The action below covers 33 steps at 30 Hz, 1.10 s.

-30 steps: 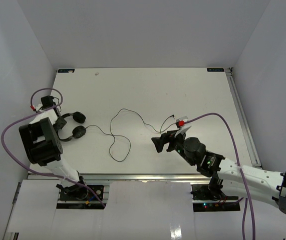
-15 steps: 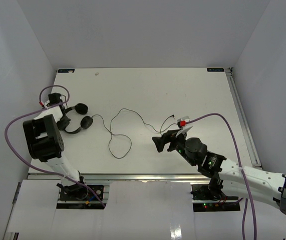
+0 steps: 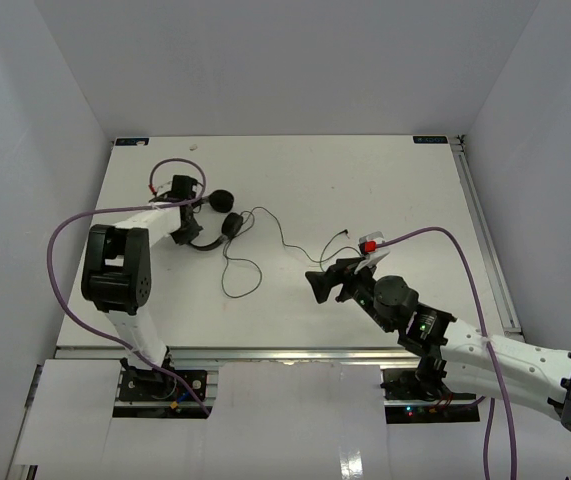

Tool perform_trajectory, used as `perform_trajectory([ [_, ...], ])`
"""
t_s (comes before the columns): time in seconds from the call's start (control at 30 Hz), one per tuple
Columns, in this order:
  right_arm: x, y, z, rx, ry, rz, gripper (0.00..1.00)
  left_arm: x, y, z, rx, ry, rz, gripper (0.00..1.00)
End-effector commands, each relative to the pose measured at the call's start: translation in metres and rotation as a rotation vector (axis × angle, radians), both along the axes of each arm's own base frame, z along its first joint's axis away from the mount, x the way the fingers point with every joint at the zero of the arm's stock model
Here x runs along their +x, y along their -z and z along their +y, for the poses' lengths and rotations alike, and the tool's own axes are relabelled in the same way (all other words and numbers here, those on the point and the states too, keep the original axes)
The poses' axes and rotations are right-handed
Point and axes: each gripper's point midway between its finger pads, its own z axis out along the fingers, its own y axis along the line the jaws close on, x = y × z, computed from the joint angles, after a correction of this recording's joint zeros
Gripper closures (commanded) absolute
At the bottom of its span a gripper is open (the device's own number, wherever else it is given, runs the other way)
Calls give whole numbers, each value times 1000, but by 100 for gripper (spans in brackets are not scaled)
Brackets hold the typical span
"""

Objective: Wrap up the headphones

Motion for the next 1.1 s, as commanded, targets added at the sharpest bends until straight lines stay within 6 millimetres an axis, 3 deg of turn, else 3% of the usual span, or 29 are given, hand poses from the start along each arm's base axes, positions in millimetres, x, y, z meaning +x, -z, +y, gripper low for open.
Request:
perform_trajectory([
  [0.0, 3, -10, -3, 26, 27, -22, 1, -16, 6, -46, 4, 62, 55, 100],
  [0.1, 3, -12, -7, 37, 37, -27, 1, -18, -4, -58, 54, 98, 36, 100],
  [0.2, 3, -12, -7, 39, 38, -29, 1, -22, -9, -57, 81, 102, 30, 100],
  [0.23, 3, -11, -7, 38, 38, -28, 1, -23, -9, -54, 91, 101, 29, 95],
  [0.33, 3, -10, -6, 33, 37, -25, 1, -22, -12, -46, 142, 102, 26, 63],
  [0.4, 4, -10, -6, 30, 40, -24, 1, -20, -13, -44, 163, 112, 28, 48],
  [0.57, 3, -11, -8, 36, 43, -26, 1, -11, -11, -47, 172, 128, 40, 31],
  [0.73, 4, -11, -9, 37, 47, -28, 1, 0, -7, -52, 173, 147, 47, 29],
  [1.07, 3, -14, -10, 50, 47, -28, 1, -5, 23, -59, 117, 155, 98, 44],
])
